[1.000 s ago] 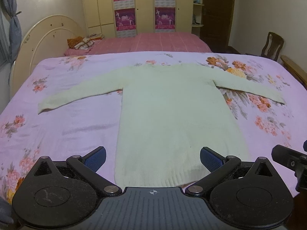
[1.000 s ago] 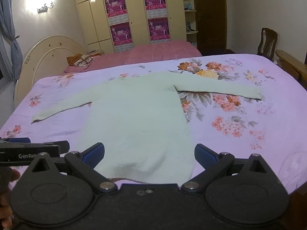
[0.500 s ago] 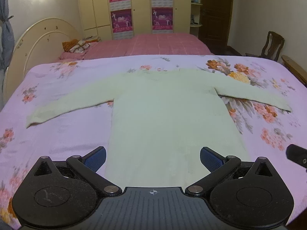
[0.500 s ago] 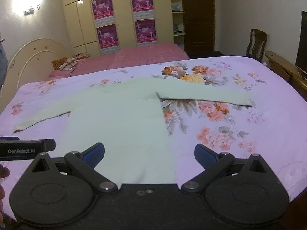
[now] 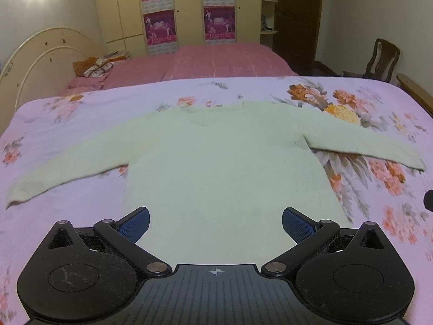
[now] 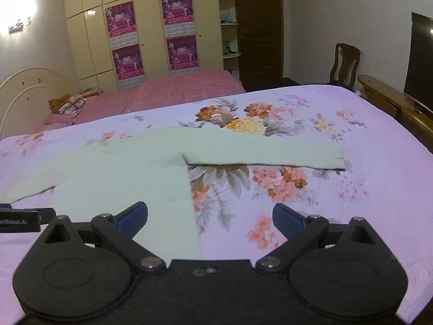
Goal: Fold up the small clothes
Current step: 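Grasp the sleeve cuff with the right gripper and lift it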
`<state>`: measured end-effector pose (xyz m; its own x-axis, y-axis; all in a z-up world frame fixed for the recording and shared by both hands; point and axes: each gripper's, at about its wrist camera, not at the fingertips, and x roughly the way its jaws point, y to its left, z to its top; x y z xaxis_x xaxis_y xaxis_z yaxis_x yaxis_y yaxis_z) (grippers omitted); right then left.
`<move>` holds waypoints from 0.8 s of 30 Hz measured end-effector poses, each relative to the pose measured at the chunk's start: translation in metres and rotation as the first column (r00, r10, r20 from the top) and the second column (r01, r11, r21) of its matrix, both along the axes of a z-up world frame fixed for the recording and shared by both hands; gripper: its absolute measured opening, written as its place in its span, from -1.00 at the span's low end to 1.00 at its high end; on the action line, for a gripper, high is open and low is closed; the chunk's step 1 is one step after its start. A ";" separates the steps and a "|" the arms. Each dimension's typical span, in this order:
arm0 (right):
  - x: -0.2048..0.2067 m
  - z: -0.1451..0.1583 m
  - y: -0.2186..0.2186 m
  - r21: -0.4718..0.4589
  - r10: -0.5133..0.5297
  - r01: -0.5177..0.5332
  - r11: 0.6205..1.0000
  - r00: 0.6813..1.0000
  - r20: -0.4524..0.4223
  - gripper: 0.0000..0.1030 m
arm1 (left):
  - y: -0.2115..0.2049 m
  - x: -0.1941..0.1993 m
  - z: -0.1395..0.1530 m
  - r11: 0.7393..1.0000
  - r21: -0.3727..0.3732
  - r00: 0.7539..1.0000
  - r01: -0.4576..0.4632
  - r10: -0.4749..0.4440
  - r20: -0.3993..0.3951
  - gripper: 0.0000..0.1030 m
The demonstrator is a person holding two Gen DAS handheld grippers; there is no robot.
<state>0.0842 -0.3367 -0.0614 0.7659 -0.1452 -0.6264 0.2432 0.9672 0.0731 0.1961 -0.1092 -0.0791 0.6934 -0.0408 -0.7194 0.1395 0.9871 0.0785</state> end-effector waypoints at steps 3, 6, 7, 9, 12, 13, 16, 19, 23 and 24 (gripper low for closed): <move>0.017 -0.008 -0.018 0.004 -0.014 0.014 1.000 1.000 0.005 0.90 | -0.010 0.021 -0.006 1.000 0.008 1.000 0.002 -0.002 0.001 1.00; 0.034 -0.019 -0.039 0.014 -0.040 0.040 0.999 0.999 -0.006 0.89 | -0.022 0.040 -0.013 1.000 0.016 1.000 0.003 -0.003 0.015 1.00; 0.039 -0.022 -0.047 0.017 -0.049 0.050 0.999 0.999 -0.008 0.89 | -0.026 0.047 -0.016 1.000 0.022 1.000 0.002 -0.002 0.015 1.00; 0.048 -0.028 -0.063 0.016 -0.073 0.073 0.997 0.997 -0.015 0.89 | -0.034 0.060 -0.023 1.000 0.024 1.000 0.001 -0.001 0.006 1.00; 0.063 -0.039 -0.084 0.006 -0.106 0.106 0.994 0.994 -0.021 0.88 | -0.044 0.077 -0.034 1.000 0.017 1.000 -0.002 0.002 -0.015 1.00; 0.068 -0.044 -0.092 0.011 -0.115 0.115 0.993 0.993 -0.027 0.88 | -0.048 0.082 -0.037 1.000 0.018 1.000 -0.003 0.004 -0.017 1.00; 0.082 -0.059 -0.113 0.026 -0.144 0.145 0.989 0.989 -0.044 0.87 | -0.057 0.097 -0.047 1.000 0.019 0.999 -0.010 0.011 -0.036 1.00; 0.096 -0.075 -0.138 0.056 -0.186 0.190 0.980 0.980 -0.065 0.87 | -0.063 0.109 -0.055 0.999 0.025 0.998 -0.028 0.029 -0.050 1.00; 0.111 -0.096 -0.173 0.118 -0.249 0.261 0.958 0.963 -0.105 0.85 | -0.066 0.122 -0.066 0.998 0.054 0.998 -0.037 0.039 -0.050 1.00; 0.115 -0.102 -0.182 0.131 -0.264 0.278 0.952 0.957 -0.118 0.85 | -0.066 0.126 -0.069 0.998 0.055 0.997 -0.043 0.046 -0.055 1.00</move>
